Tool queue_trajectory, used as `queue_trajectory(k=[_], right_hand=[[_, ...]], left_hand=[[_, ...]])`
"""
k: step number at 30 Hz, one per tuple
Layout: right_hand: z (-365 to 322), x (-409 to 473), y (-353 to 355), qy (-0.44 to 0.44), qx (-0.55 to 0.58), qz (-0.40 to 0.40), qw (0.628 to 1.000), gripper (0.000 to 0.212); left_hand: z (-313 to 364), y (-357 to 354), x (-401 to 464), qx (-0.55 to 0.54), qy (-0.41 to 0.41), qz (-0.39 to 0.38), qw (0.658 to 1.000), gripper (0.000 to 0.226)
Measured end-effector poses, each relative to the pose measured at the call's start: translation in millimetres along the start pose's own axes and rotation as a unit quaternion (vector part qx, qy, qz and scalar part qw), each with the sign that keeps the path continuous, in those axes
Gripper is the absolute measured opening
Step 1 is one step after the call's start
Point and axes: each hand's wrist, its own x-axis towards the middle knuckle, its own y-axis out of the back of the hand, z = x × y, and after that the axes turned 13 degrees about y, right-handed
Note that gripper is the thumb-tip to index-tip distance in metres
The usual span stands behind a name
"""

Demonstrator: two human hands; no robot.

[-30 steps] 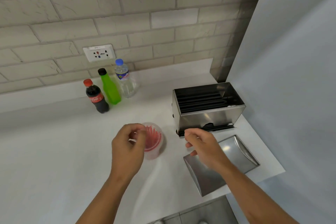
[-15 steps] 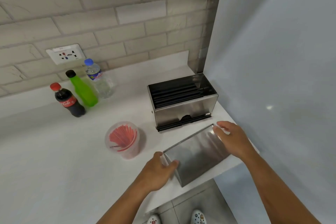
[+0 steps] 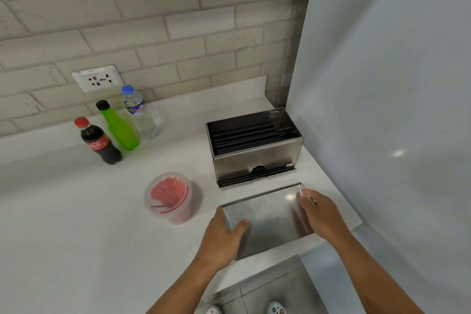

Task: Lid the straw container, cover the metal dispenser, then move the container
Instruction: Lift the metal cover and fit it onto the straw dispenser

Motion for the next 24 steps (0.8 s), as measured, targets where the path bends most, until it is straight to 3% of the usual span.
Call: queue_trajectory(k=[2, 5, 9, 12, 16, 20, 24], right_hand=[[-1.2, -0.6, 5.3, 0.002, 0.032, 0.018, 0.999, 0.034], [-3.7, -0.1, 10.3, -0.013, 0.076, 0.018, 0.997, 0.028], [-5.5, -0.5, 13.3, -0.046, 0.148, -0.020, 0.988, 0.018], [-9.9, -1.9, 26.0, -0.058, 0.212, -0.079, 0.972, 0.023], [-20.7, -4.7, 42.9, -0.069, 0.200, -0.140, 0.967, 0.030], [-34.4, -6.4, 60.1, -0.091, 0.303, -0.149, 0.937, 0.017], [-57.1, -10.0, 69.6, -0.101, 0.414, -0.082, 0.901, 0.031]], left_hand=[[5.0, 6.0, -3.8, -0.024, -0.029, 0.017, 0.999, 0.034], [14.6, 16.2, -9.8, -0.039, -0.070, 0.043, 0.996, 0.051], [29.8, 28.9, -21.0, -0.062, -0.106, 0.053, 0.991, 0.059], [36.5, 39.1, -31.8, -0.124, -0.172, 0.039, 0.977, 0.065], [45.9, 58.7, -38.1, -0.044, -0.288, 0.034, 0.956, 0.077], [61.8, 73.6, -25.2, 0.015, -0.341, 0.158, 0.927, 0.065], [81.6, 91.1, -14.4, 0.015, -0.335, 0.274, 0.901, 0.062]])
